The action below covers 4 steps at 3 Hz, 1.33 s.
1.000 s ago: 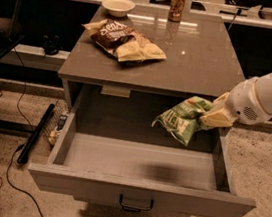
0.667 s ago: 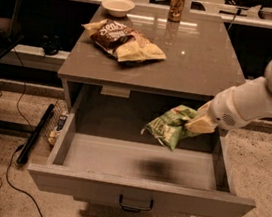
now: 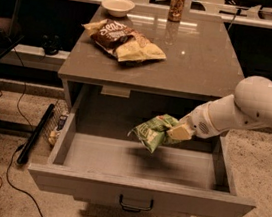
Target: Place green jalapeno chip bag into top drawer
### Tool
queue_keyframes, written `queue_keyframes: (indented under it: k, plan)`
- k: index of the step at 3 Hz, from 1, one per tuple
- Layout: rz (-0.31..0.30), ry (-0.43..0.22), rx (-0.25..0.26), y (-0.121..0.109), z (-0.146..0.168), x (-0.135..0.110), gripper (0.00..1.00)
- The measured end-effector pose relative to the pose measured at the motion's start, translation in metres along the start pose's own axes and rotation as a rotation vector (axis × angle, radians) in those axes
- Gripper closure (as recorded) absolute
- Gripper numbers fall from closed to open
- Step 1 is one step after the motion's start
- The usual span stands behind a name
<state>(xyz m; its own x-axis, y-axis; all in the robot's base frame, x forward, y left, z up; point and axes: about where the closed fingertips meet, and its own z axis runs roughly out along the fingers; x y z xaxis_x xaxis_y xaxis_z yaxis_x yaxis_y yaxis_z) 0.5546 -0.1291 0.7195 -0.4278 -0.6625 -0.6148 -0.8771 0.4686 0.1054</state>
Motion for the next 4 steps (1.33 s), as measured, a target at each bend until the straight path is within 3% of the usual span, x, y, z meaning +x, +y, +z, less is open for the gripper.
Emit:
queue_keyframes:
  k: [2,3,4]
  plan:
    - [0.107,-0.017,-0.045,0.008,0.033,0.015,0.05]
    - [0.138,-0.031,-0.025,0.002,0.025,0.027,0.0]
    - [0.198,-0.053,0.093,-0.011,-0.029,0.06,0.0]
